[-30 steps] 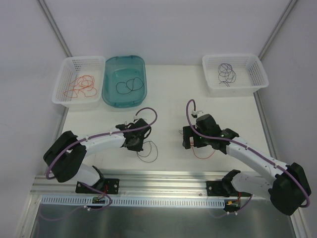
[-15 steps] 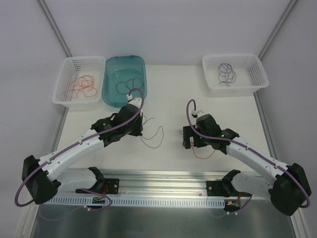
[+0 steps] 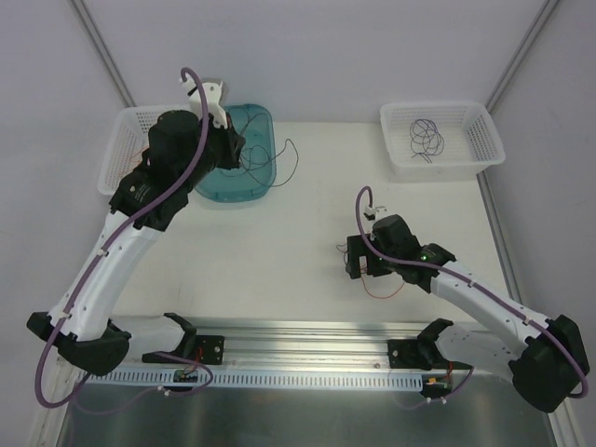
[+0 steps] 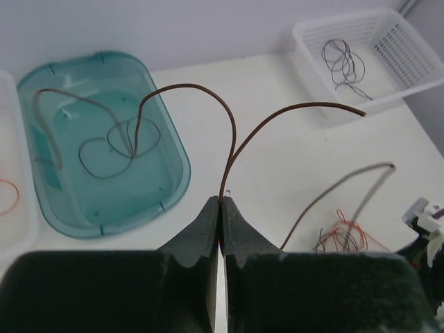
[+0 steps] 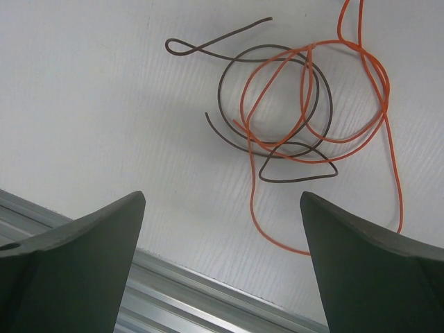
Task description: Untangle the cables
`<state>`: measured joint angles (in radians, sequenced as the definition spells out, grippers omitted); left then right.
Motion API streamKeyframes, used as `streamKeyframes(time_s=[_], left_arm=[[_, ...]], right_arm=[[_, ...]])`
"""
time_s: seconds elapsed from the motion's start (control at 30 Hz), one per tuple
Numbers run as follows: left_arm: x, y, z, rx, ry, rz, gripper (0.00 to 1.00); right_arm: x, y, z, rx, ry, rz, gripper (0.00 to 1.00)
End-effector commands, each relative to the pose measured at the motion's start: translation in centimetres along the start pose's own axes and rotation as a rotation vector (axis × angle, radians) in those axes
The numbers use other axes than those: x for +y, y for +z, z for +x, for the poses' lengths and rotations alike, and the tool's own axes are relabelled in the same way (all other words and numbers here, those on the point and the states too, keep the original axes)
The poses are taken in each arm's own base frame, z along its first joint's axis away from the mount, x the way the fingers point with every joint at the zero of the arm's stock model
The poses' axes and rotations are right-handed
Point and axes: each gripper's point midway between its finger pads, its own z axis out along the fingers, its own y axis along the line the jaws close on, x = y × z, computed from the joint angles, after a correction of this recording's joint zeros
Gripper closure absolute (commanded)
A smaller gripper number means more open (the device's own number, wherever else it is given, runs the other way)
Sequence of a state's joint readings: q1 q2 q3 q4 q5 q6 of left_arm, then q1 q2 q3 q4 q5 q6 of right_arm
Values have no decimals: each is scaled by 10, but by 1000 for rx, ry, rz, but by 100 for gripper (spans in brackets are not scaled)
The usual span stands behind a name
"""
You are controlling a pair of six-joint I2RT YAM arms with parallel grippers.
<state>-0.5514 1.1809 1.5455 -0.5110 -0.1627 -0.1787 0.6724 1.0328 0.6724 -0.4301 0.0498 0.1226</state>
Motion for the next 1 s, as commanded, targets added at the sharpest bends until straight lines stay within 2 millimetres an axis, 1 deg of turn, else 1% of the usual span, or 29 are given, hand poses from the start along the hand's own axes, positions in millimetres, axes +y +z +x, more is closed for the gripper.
streamKeyframes(time_s=[0.0,0.03,0.07,0.1,0.13,0.17,0.2,0.23,0.27,0.3,0.37,0.4,0.43,0.47,0.5,0.53,0.57,0.63,0.67,0.73,0.77,0.83,0.87,0.9,0.93,0.97], left_arm=[[10,17,-29,-34,97,-22,100],[16,23,-33,-37,119,-45,100],[22,39,-29,-12,128,-69,100],[30,42,-40,-31,128,-91,100],[36,49,-42,-31,138,-105,100],[40,62,-41,-19,138,-115,100],[51,68,-45,-28,129,-136,100],[55,74,-46,-27,126,-140,100],[59,85,-47,-22,122,-140,100],[68,90,-50,-26,114,-142,100],[77,104,-49,-19,100,-145,100],[86,109,-53,-31,88,-153,100],[91,113,-53,-31,75,-159,100],[97,123,-47,-16,66,-166,100],[101,129,-44,-12,57,-167,100],[113,135,-43,-15,40,-184,100],[121,147,-31,14,29,-196,100],[140,160,-18,34,-15,-228,100],[151,174,0,73,-36,-242,100],[163,189,18,102,-96,-260,100],[177,204,38,140,-127,-274,100],[188,219,57,176,-163,-286,100],[197,232,75,212,-175,-298,100],[200,237,82,224,-184,-303,100],[205,246,98,253,-191,-310,97],[205,248,103,266,-207,-294,93]], right_arm=[[-3,-5,0,-15,-4,18,0],[-4,-6,1,-14,-5,18,0],[-4,-7,0,-15,-5,17,0],[-3,-8,0,-17,-8,14,1],[-3,-10,-1,-24,-6,12,0],[-4,-11,-2,-31,-10,13,1],[-5,-12,-1,-33,-7,16,0],[-5,-14,-2,-40,-10,17,0],[-7,-15,-3,-47,-10,27,1],[-8,-17,-2,-46,-12,32,0],[-12,-18,-2,-51,-14,48,0],[-13,-18,-2,-49,-14,51,0],[-13,-19,-2,-51,-17,55,0],[-14,-18,-2,-49,-18,60,1],[-14,-18,-1,-46,-18,59,1],[-14,-18,0,-39,-21,59,0],[-14,-18,0,-38,-21,61,0],[-15,-19,0,-37,-19,63,0],[-15,-19,1,-36,-20,64,0],[-16,-21,1,-41,-18,67,0],[-17,-22,1,-46,-18,71,0],[-18,-23,0,-53,-19,72,1],[-18,-24,-1,-55,-20,74,0],[-18,-25,-2,-59,-19,75,0],[-18,-26,-2,-60,-19,77,0],[-19,-27,-2,-56,-19,80,1]])
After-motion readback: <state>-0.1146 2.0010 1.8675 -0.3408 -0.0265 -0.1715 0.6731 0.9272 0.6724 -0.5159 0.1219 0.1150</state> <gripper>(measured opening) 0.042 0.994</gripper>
